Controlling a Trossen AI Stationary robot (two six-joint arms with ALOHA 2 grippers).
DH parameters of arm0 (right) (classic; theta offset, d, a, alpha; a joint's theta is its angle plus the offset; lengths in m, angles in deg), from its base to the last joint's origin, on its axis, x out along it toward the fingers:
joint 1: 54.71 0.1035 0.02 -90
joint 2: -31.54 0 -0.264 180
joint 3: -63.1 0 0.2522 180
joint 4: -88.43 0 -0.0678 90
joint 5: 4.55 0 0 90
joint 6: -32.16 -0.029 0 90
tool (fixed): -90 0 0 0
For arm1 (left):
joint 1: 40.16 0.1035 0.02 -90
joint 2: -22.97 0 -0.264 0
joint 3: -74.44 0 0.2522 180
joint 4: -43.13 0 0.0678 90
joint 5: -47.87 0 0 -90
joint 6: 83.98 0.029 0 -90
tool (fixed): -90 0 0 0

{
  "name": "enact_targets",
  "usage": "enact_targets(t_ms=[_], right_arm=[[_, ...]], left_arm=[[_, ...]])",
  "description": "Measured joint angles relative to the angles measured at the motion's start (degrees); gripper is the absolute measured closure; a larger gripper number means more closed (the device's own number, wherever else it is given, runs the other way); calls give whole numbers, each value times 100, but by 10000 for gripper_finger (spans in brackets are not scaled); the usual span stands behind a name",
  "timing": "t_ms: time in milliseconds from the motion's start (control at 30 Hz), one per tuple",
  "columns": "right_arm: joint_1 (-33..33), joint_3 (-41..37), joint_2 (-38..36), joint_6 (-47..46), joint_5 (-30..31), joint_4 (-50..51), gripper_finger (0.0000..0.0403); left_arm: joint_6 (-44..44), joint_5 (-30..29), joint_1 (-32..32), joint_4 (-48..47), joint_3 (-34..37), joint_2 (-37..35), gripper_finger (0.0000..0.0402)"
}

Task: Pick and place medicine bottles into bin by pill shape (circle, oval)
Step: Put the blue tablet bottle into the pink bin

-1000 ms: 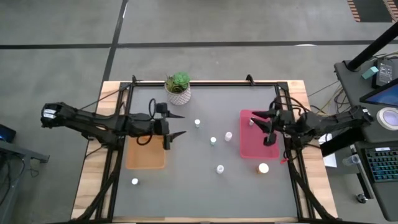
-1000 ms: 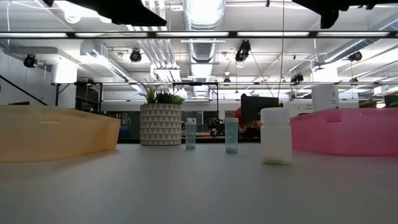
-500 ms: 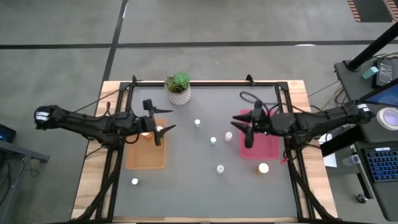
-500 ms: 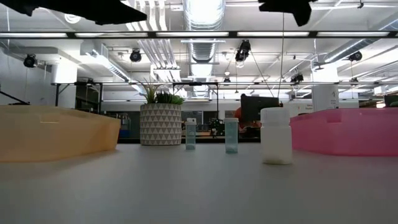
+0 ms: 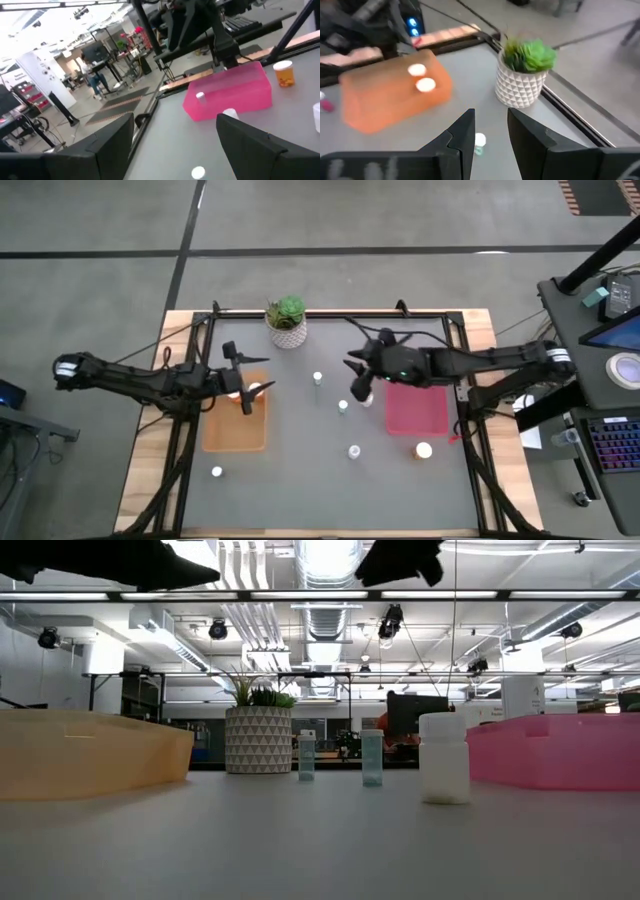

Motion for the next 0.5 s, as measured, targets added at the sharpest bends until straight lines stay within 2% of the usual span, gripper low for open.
enact_targets(t_ms=[100,333,500], right_arm=[[-260,414,403,2,-192,312,296],[-912,1110,1400,150,-1229,587,296],[-1204,1371,2023,1289,-2010,646,296]], left_arm=[[21,-2,0,21,2,-104,134],[6,-6,0,-12,35,-288,134],[6,-6,0,-25,63,-310,134]])
